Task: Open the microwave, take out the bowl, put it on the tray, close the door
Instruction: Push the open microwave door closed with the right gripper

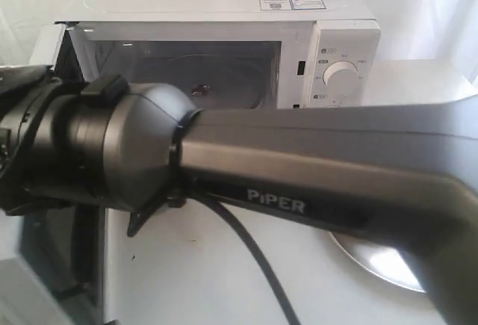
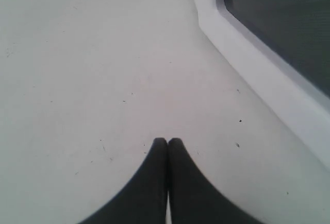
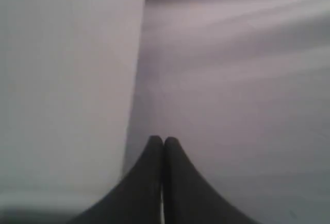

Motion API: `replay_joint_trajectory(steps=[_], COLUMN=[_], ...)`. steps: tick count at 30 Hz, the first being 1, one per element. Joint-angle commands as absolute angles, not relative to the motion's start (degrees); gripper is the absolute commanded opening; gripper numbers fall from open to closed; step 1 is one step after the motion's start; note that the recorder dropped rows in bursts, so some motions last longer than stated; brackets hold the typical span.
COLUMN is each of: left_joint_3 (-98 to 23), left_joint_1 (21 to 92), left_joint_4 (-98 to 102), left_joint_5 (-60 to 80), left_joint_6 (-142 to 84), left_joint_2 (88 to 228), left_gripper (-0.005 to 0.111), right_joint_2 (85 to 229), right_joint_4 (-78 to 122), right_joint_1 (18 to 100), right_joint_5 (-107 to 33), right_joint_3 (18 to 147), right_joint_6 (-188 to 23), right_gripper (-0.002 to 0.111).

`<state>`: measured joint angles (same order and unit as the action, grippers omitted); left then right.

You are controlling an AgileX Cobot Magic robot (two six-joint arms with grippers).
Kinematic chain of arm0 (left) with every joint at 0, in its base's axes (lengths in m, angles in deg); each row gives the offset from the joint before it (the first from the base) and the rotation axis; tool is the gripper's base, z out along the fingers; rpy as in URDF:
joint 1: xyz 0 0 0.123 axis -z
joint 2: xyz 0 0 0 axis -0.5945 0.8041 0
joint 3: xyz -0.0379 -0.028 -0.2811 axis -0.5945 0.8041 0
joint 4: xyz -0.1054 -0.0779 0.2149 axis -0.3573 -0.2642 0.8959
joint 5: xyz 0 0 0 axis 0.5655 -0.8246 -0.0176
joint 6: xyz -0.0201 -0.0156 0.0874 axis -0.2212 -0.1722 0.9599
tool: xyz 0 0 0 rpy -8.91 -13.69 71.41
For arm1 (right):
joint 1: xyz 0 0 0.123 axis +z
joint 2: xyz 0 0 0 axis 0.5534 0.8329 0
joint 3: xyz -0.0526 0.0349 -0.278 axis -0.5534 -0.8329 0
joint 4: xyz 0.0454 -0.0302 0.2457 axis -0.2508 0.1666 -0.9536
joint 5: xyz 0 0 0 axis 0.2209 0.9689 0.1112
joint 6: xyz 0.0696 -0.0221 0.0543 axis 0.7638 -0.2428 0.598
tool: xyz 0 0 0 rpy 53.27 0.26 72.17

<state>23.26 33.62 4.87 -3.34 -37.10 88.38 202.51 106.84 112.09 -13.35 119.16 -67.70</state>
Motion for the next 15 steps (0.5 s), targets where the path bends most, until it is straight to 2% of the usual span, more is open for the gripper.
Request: replay_joint_trajectory(steps=[1,6,15], left_joint_3=[23.1,23.1,23.1], left_joint_1=[33.9,33.9,33.9], left_joint_4=[4.5,4.5,4.5], left_joint_5=[-3.3,-3.3,-3.3], left_joint_6=[-37.3,-37.3,-37.3], left_joint_2=[88.3,88.3,88.3], left_gripper=[0.000,0.000,0.000], right_joint_2=[204.1,204.5,204.5], right_joint_4=[121.6,121.6,120.2], right_joint_1=[109.3,102.0,92.1], right_joint_5=[16.1,31.1,32.8], right_joint_3=[119.6,119.6,117.9], right_joint_6=[-66.9,-61.4,-50.4], right_gripper=[0.000,0.000,0.000])
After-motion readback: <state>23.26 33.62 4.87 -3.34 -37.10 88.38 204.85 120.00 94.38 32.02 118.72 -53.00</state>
